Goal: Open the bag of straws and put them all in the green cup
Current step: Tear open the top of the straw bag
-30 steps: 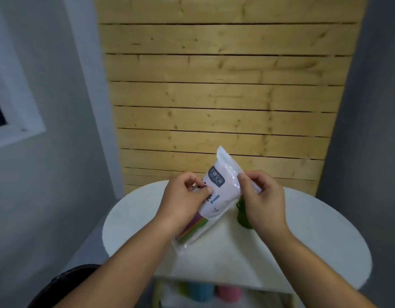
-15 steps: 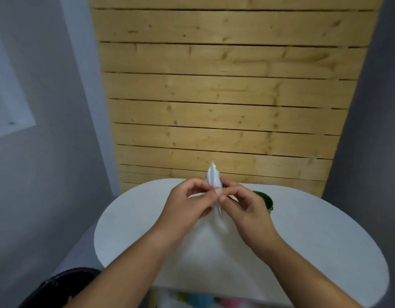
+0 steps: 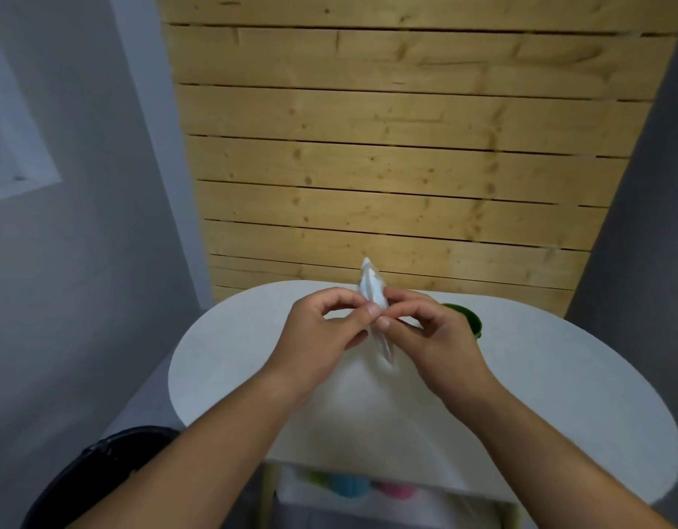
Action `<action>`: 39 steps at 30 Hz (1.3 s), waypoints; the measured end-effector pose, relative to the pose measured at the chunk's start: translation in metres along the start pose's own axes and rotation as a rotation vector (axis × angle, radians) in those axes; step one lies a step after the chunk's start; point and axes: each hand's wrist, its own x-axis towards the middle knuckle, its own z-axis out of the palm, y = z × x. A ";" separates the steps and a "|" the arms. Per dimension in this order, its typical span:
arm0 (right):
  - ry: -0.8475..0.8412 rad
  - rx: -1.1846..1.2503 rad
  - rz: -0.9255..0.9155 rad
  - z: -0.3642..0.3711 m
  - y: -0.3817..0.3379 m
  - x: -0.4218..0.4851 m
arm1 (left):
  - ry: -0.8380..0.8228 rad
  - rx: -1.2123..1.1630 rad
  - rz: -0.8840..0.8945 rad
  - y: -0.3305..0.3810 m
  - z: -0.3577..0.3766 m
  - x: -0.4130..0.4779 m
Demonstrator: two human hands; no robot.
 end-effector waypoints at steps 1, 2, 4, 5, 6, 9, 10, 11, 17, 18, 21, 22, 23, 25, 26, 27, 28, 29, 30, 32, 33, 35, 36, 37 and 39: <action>0.000 -0.005 -0.004 0.000 0.000 0.000 | 0.003 0.011 0.010 0.000 0.000 0.000; 0.001 -0.005 -0.002 0.000 0.000 -0.001 | 0.007 0.022 0.017 -0.001 0.000 -0.002; 0.005 -0.004 -0.002 0.000 0.000 -0.003 | 0.008 0.038 0.036 -0.002 0.001 -0.003; 0.008 -0.007 -0.001 0.000 0.000 -0.003 | 0.008 0.041 0.040 -0.002 0.001 -0.004; 0.014 -0.012 0.002 0.000 0.000 -0.004 | 0.009 0.043 0.039 -0.002 0.001 -0.004; 0.047 -0.028 0.023 0.000 0.000 -0.003 | 0.008 0.056 0.034 -0.003 0.004 -0.005; 0.055 -0.041 0.026 0.000 0.000 -0.003 | 0.007 0.064 0.034 -0.003 0.004 -0.005; 0.059 -0.060 0.024 0.000 0.000 -0.003 | 0.006 0.073 0.031 -0.003 0.005 -0.006; 0.063 -0.209 -0.021 0.004 -0.002 -0.006 | -0.012 0.183 0.073 -0.003 0.006 -0.003; 0.061 -0.218 -0.030 0.005 -0.003 -0.006 | -0.011 0.210 0.095 -0.003 0.005 -0.003; 0.068 -0.227 -0.033 0.006 -0.001 -0.006 | -0.005 0.257 0.141 -0.002 0.004 -0.003; 0.076 -0.229 -0.033 0.007 -0.002 -0.006 | 0.004 0.245 0.140 -0.001 0.004 -0.003; 0.080 -0.235 -0.035 0.008 -0.002 -0.007 | 0.014 0.231 0.134 -0.001 0.005 -0.004; 0.093 -0.248 -0.041 0.010 -0.003 -0.008 | 0.019 0.223 0.131 0.002 0.008 -0.006; 0.103 -0.246 -0.043 0.011 -0.004 -0.008 | 0.016 0.221 0.134 0.003 0.009 -0.006; 0.119 -0.239 -0.037 0.011 -0.004 -0.007 | 0.020 0.211 0.132 0.004 0.008 -0.007; 0.151 -0.223 -0.025 0.009 -0.006 -0.006 | 0.035 0.195 0.122 0.005 0.007 -0.007; 0.189 -0.200 -0.009 0.005 -0.006 -0.004 | 0.058 0.176 0.107 0.006 0.004 -0.007; 0.220 -0.179 0.006 0.001 -0.007 -0.002 | 0.080 0.154 0.089 0.007 0.002 -0.006; 0.228 -0.184 0.013 -0.005 -0.007 0.000 | 0.084 0.131 0.063 0.007 0.000 -0.006; 0.222 -0.197 0.002 -0.005 -0.006 0.000 | 0.069 0.130 0.065 0.006 0.001 -0.007; 0.202 -0.211 -0.040 -0.002 -0.006 -0.003 | 0.035 0.149 0.092 0.006 0.006 -0.008; 0.172 -0.241 -0.063 0.000 -0.008 -0.005 | 0.023 0.166 0.111 0.005 0.008 -0.009; 0.135 -0.309 -0.083 0.001 -0.008 -0.006 | 0.015 0.180 0.132 0.005 0.011 -0.009; 0.096 -0.413 -0.092 -0.002 -0.008 -0.006 | 0.011 0.190 0.157 0.004 0.013 -0.009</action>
